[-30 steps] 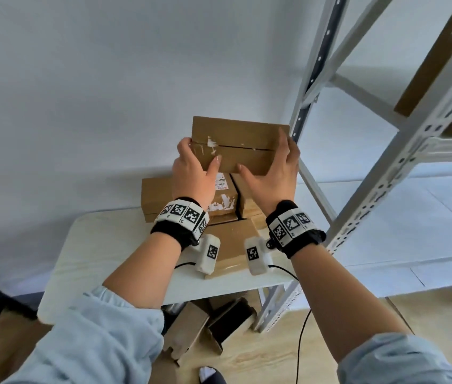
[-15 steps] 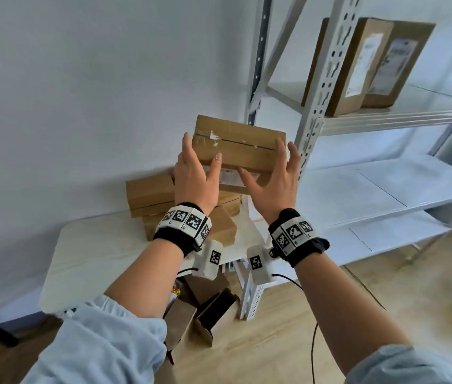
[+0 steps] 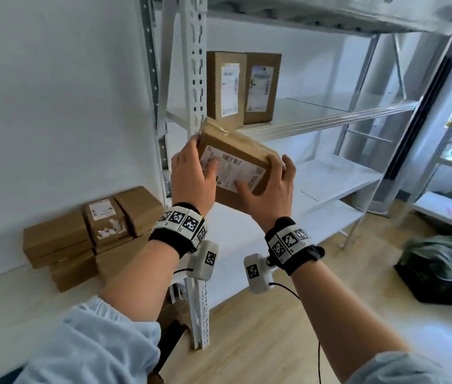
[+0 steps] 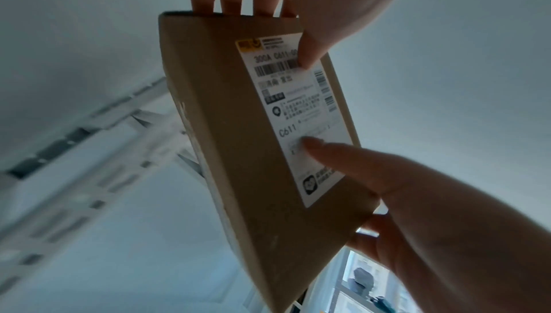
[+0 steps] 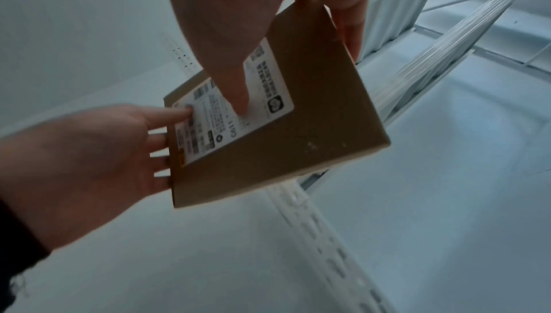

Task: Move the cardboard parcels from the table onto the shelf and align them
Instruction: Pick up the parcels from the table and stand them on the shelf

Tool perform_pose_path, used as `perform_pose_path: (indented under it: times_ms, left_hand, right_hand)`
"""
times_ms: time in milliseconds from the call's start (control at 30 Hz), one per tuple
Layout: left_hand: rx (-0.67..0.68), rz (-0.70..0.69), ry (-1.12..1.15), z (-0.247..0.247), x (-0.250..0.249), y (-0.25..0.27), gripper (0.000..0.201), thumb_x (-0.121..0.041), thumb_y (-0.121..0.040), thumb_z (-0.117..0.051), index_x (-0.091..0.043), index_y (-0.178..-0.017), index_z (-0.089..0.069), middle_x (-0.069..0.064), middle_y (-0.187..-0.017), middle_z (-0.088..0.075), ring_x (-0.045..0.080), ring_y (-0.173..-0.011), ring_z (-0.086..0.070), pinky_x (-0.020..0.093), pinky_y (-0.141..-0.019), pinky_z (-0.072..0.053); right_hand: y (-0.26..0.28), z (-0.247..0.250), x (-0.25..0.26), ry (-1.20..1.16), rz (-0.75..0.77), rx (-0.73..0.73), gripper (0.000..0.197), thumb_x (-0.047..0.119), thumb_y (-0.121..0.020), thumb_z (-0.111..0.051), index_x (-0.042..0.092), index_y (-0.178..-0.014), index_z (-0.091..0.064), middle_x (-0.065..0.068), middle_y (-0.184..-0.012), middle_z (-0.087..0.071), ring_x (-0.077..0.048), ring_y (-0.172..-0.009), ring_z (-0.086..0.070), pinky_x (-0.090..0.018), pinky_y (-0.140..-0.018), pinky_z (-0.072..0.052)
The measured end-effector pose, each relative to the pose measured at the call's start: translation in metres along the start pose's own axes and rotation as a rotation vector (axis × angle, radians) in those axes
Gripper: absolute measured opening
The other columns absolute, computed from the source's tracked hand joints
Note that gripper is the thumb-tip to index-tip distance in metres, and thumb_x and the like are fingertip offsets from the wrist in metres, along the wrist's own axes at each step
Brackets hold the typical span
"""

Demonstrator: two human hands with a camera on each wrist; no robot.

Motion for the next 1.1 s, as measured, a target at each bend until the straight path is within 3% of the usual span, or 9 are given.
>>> perform_pose_path:
  times_ms: [200,333,433,533,633,700,800,933,1100]
  left_hand:
    - [0.004,-0.158,-0.010,-0.099,-0.087,-0.027,0.056,-0.026,-0.095,-0.061,-0.015,-0.146,-0.041,0.004,-0.139,-0.056,0.028,-0.127,-0.047,0.046,-0.108,-0.041]
    - [0.021,-0.200,-0.103,-0.153,-0.128,-0.046,0.057,-0.034,-0.096,-0.056,-0.026,-0.150,-0.039,0.000,-0.144,-0.053,0.031,-0.128,-0.047,0.056,-0.103,-0.041]
    - [0.049,-0.154,-0.161,-0.188,-0.151,-0.058,0.057,-0.031,-0.097,-0.057,-0.031,-0.151,-0.037,0.012,-0.149,-0.042,0.037,-0.138,-0.035,0.067,-0.104,-0.037]
    - [0.063,-0.168,-0.136,-0.216,-0.171,-0.069,0.061,-0.026,-0.097,-0.058,-0.035,-0.152,-0.033,0.017,-0.145,-0.039,0.037,-0.136,-0.036,0.061,-0.105,-0.041]
    - [0.075,-0.252,-0.145,-0.239,-0.187,-0.084,0.066,-0.021,-0.096,-0.059,-0.033,-0.154,-0.030,0.010,-0.135,-0.048,0.032,-0.123,-0.045,0.049,-0.100,-0.048]
    - [0.072,-0.317,-0.195,-0.251,-0.191,-0.101,0.070,-0.019,-0.095,-0.059,-0.032,-0.155,-0.025,0.006,-0.136,-0.050,0.031,-0.121,-0.047,0.046,-0.098,-0.047]
    - [0.049,-0.330,-0.224,-0.266,-0.190,-0.136,0.067,-0.020,-0.093,-0.062,-0.026,-0.152,-0.030,0.001,-0.142,-0.051,0.029,-0.125,-0.046,0.047,-0.098,-0.048]
    - [0.007,-0.332,-0.201,-0.281,-0.186,-0.184,0.054,-0.022,-0.092,-0.064,-0.019,-0.140,-0.039,0.004,-0.133,-0.057,0.030,-0.124,-0.047,0.052,-0.095,-0.048]
    - [-0.048,-0.392,-0.240,-0.291,-0.186,-0.238,0.049,-0.020,-0.093,-0.062,-0.016,-0.139,-0.045,0.005,-0.131,-0.058,0.031,-0.121,-0.047,0.051,-0.095,-0.046]
  right_hand:
    - [-0.051,0.062,-0.079,0.002,-0.078,-0.027,0.107,0.056,-0.063,-0.083,0.025,-0.146,-0.023,-0.003,-0.152,-0.017,-0.026,-0.139,-0.028,-0.044,-0.116,-0.032]
    - [-0.089,0.096,-0.126,-0.019,-0.107,-0.046,0.118,0.054,-0.060,-0.087,0.025,-0.150,-0.017,-0.004,-0.151,-0.017,-0.027,-0.138,-0.028,-0.043,-0.116,-0.031]
    - [-0.117,0.115,-0.157,-0.045,-0.130,-0.073,0.115,0.048,-0.062,-0.087,0.026,-0.150,-0.016,-0.006,-0.150,-0.018,-0.028,-0.136,-0.031,-0.046,-0.113,-0.035]
    - [-0.146,0.125,-0.182,-0.062,-0.147,-0.115,0.109,0.050,-0.063,-0.087,0.025,-0.148,-0.023,-0.004,-0.148,-0.022,-0.028,-0.134,-0.034,-0.045,-0.113,-0.036]
    - [-0.173,0.125,-0.200,-0.107,-0.177,-0.167,0.106,0.052,-0.062,-0.087,0.023,-0.145,-0.028,-0.003,-0.143,-0.025,-0.027,-0.130,-0.037,-0.044,-0.111,-0.038]
    - [-0.193,0.119,-0.207,-0.139,-0.194,-0.181,0.105,0.054,-0.062,-0.086,0.022,-0.145,-0.029,-0.004,-0.142,-0.026,-0.027,-0.129,-0.038,-0.044,-0.110,-0.039]
    - [-0.228,0.106,-0.210,-0.183,-0.188,-0.200,0.104,0.056,-0.063,-0.085,0.021,-0.144,-0.030,-0.004,-0.140,-0.027,-0.026,-0.126,-0.038,-0.043,-0.108,-0.040]
    - [-0.276,0.087,-0.210,-0.237,-0.168,-0.232,0.102,0.056,-0.063,-0.085,0.022,-0.142,-0.030,-0.003,-0.139,-0.028,-0.025,-0.123,-0.039,-0.035,-0.105,-0.038]
    - [-0.332,0.060,-0.209,-0.280,-0.156,-0.239,0.103,0.061,-0.061,-0.083,0.023,-0.141,-0.029,-0.002,-0.138,-0.029,-0.026,-0.123,-0.042,-0.045,-0.107,-0.041]
Point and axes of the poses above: each hand's wrist, its own y-axis away from the middle knuckle, its own z-axis out of the back of the hand, x = y × z, the point moved 3 cm from there along -y, towards the middle knuckle
